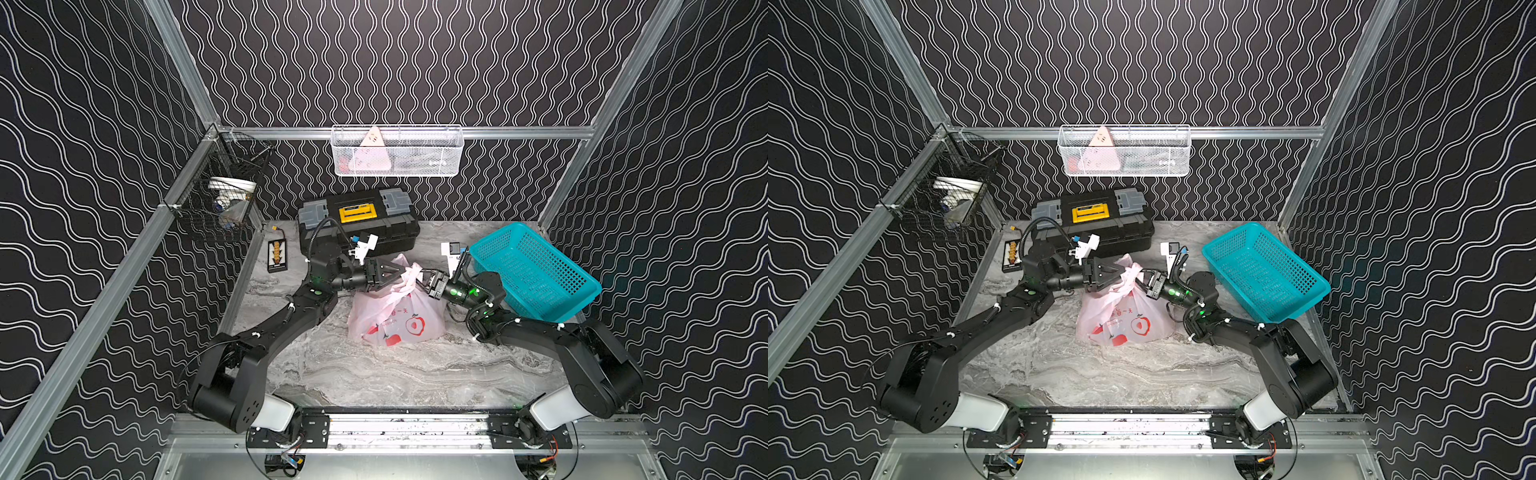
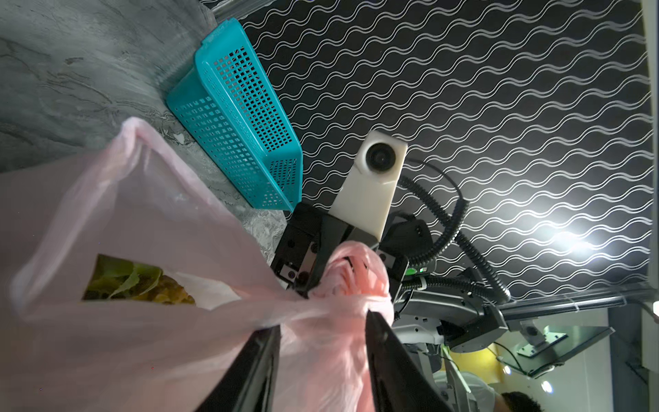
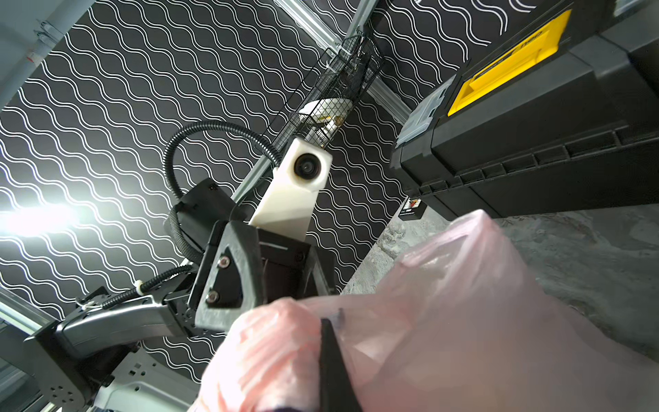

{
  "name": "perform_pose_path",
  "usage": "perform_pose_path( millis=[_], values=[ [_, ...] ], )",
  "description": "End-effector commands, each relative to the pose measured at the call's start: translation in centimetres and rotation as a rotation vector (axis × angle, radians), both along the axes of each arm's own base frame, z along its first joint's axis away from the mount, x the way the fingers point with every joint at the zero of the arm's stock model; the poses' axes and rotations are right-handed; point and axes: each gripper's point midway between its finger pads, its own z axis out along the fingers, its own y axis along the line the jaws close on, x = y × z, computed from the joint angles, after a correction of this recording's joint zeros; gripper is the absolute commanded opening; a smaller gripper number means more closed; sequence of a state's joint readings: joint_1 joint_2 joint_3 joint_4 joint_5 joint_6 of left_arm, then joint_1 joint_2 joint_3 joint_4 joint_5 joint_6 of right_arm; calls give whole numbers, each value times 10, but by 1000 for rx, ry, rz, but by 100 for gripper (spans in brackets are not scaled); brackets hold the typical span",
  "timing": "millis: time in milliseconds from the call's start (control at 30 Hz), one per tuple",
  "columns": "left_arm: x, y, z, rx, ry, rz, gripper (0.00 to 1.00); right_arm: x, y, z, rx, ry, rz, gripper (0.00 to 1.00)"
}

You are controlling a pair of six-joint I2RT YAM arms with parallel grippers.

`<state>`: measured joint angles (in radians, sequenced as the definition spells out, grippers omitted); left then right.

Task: Place the pineapple into a plastic bag & tie a knot
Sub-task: Cross the plastic bag at the center of the board.

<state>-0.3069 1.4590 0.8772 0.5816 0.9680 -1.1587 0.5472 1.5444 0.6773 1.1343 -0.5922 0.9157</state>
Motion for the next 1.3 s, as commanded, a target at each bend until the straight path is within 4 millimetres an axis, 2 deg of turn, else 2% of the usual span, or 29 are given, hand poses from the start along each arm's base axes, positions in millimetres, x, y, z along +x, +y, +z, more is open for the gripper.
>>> perform_pose_path(
  millis=[0,133,300,433,533,667,767,933,1067,1133,1267],
  values=[
    [1,-2,19,-57,-53,-8,44,-4,0,16,29,-66,7,0],
    [-5,-12,21,-62,-58,-47,32,0,0,12,5,-61,-7,0],
    [-14,-26,12,-49,-51,-85,8,3,1,9,-4,-56,-16,0],
    [-26,-37,7,-53,-51,-134,0,6,0,8,-15,-51,-33,0],
    [-34,-45,1,-37,-49,-161,0,8,2,8,-23,-51,-35,0],
    [-43,-49,6,-47,-72,-185,0,12,2,2,-49,-38,-55,0],
    [-44,-49,7,-51,-80,-185,2,11,1,-2,-66,-38,-60,0],
    [-43,-48,-3,-34,-66,-170,2,7,3,0,-60,-44,-31,0],
    [-43,-42,-8,-36,-55,-150,21,2,4,1,-34,-45,-5,0],
    [-40,-35,-17,7,-43,-115,28,0,4,3,-22,-46,7,0],
    [-35,-11,-23,105,-55,-30,32,-6,6,6,0,-46,42,0]
  ],
)
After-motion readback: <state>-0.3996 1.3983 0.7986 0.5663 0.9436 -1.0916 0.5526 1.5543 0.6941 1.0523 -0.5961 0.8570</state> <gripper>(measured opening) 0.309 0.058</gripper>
